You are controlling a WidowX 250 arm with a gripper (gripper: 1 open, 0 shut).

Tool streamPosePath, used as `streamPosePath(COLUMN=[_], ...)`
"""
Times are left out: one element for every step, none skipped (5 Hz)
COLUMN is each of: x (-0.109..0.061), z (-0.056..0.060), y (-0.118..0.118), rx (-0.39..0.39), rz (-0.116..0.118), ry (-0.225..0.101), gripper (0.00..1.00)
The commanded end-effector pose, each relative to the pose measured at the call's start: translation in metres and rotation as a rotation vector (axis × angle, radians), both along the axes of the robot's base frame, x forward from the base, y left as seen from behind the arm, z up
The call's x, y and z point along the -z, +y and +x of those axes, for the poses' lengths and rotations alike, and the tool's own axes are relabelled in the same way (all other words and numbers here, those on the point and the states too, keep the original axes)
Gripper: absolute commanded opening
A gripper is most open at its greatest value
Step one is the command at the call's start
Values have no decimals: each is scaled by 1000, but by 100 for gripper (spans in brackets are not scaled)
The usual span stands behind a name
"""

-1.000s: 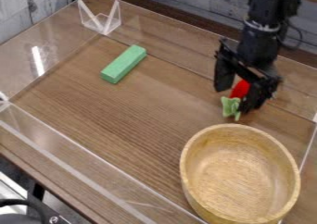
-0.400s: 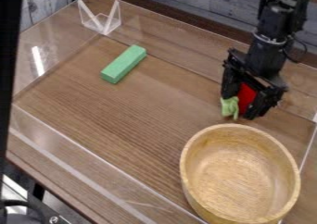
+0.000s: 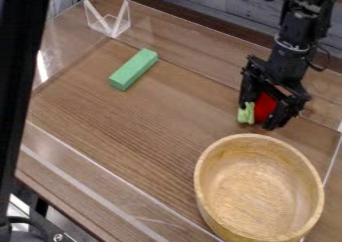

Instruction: Move the red object to the left side of the table

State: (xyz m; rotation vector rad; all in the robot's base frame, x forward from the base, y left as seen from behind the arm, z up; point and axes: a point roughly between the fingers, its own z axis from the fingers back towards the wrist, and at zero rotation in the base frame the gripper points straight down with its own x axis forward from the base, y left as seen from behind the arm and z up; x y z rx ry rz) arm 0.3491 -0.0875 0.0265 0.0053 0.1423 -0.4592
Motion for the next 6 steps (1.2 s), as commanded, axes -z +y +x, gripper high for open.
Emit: streamPosePath(x=[-9, -5, -5, -4, -5, -5], z=[13, 15, 16, 18, 20, 21], y=[-4, -5, -5, -5, -5, -6], rx=[2, -4, -10, -15, -20, -25], rz=[-14, -13, -12, -11, -10, -10], ry=[-49, -44, -39, -35, -30, -27], gripper=[100, 100, 100, 100, 100, 100])
